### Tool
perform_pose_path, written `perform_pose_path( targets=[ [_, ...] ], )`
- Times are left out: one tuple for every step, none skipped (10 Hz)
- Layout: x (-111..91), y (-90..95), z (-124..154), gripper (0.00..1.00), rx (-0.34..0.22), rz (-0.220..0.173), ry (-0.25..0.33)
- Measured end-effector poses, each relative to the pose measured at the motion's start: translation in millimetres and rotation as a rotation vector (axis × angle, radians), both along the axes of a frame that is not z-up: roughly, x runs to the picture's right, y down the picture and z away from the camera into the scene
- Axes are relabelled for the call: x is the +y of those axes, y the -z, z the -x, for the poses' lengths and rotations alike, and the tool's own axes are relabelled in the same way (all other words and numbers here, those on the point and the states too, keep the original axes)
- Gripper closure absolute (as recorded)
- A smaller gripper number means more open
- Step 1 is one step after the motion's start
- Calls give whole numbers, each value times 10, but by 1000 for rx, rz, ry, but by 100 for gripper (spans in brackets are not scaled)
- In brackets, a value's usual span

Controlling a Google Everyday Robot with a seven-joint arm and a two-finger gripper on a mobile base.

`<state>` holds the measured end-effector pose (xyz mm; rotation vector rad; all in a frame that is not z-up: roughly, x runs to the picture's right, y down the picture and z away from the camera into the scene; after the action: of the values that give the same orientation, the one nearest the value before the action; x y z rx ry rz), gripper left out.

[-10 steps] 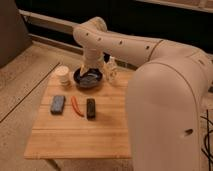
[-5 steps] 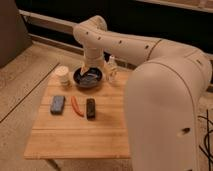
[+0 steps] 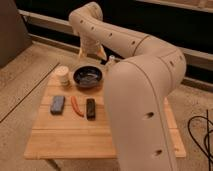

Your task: Place the ceramic cup in the ceramic bowl

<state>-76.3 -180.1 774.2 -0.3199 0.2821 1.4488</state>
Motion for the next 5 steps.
perform_pose_path(
  targets=[
    [-140, -12, 146, 20, -34, -17, 33],
    [-192, -10, 226, 20, -53, -23, 47],
    [-276, 7, 475, 20, -109, -29, 79],
    [-310, 22, 641, 20, -143, -31, 96],
    [-322, 27, 847, 20, -181, -28, 117]
  ],
)
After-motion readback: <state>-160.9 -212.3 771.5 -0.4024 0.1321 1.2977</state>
